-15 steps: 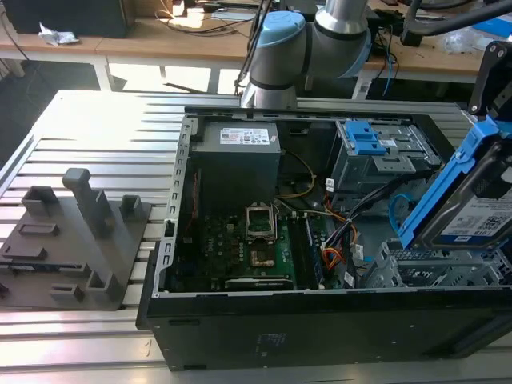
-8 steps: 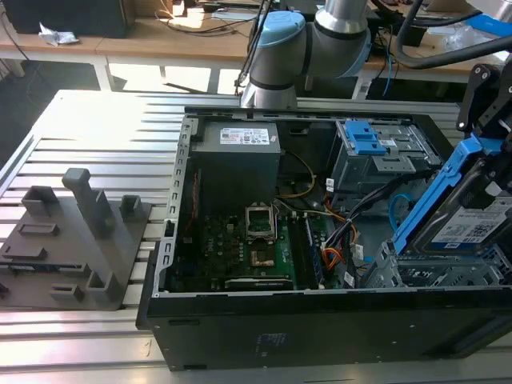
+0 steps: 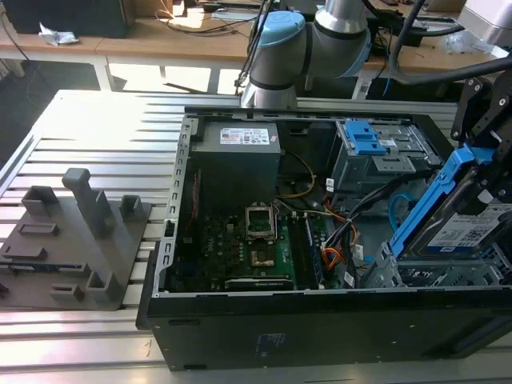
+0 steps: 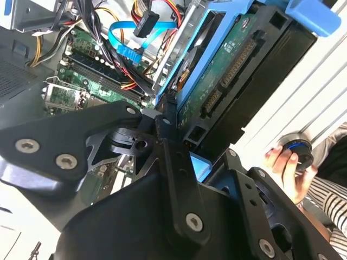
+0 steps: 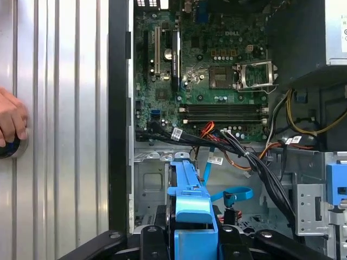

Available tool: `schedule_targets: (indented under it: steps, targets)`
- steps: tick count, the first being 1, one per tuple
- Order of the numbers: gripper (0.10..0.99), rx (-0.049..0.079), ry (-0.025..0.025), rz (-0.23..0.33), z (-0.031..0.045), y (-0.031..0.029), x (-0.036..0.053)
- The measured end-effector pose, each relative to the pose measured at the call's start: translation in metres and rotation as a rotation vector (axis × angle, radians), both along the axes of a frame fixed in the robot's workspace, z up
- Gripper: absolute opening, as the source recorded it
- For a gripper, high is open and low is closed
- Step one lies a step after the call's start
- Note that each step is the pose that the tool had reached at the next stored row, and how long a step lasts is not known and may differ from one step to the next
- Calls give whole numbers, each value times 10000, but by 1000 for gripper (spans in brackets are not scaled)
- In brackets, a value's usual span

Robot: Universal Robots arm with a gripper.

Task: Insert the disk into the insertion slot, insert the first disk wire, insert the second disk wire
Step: 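Insert the disk into the insertion slot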

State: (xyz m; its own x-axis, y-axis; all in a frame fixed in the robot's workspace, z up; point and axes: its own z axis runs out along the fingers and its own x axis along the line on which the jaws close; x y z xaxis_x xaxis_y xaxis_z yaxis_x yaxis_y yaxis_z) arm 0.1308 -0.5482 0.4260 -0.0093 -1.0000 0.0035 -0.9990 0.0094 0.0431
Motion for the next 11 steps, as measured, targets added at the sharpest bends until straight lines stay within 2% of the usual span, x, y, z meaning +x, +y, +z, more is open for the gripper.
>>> schedule_targets:
  steps: [3,10,11]
  targets:
    - [365,2,1,1,-97,0,0]
    - [365,2,1,2,-243,0,-1]
    - [365,-1,1,1,-282,0,-1]
